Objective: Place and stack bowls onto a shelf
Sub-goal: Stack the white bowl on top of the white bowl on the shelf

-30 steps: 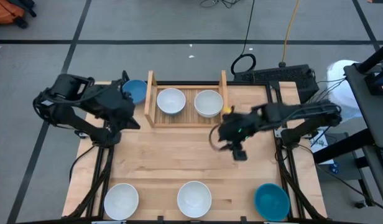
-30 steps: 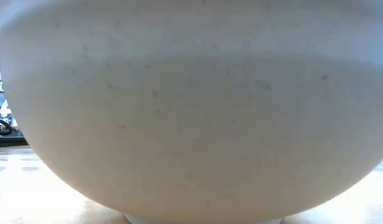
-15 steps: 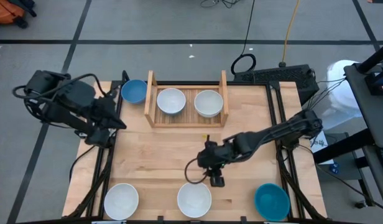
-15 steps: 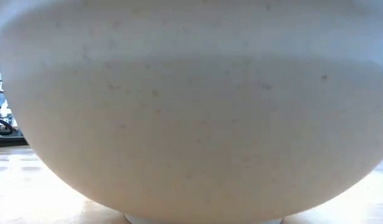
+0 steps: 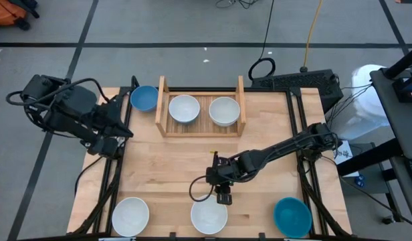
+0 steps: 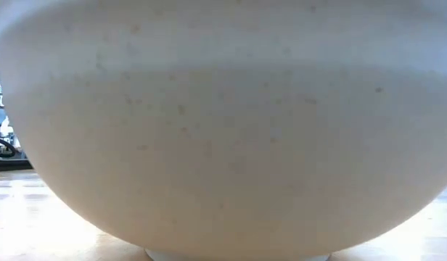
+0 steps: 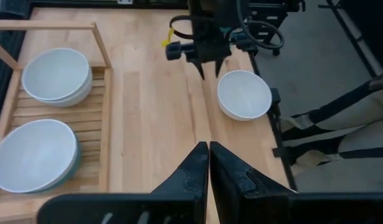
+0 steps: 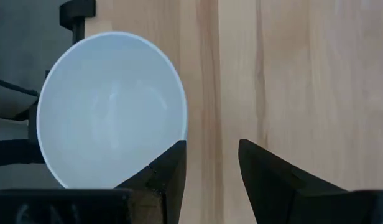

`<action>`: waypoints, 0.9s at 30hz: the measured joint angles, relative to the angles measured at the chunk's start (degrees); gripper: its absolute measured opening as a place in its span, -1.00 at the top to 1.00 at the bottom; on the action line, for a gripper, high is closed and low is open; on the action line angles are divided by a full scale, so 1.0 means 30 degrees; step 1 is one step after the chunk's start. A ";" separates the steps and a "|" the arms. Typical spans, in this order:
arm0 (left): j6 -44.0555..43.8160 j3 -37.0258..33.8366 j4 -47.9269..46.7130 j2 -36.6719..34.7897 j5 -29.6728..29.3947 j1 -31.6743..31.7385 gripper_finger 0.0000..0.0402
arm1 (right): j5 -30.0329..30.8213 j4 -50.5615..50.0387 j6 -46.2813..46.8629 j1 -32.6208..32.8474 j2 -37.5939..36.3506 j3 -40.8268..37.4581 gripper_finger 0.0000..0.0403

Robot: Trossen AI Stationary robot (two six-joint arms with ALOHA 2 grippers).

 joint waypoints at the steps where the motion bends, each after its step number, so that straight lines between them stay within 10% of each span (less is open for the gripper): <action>1: 0.0143 0.0000 0.0000 0.0005 -0.0098 0.0000 0.91 | -0.0156 -0.0007 0.0235 0.0000 0.0091 0.0000 0.31; 27: 0.0654 0.0000 0.0000 0.0015 -0.0894 0.0007 0.91 | -0.2505 0.5426 0.2886 0.0080 0.1013 -0.3110 0.31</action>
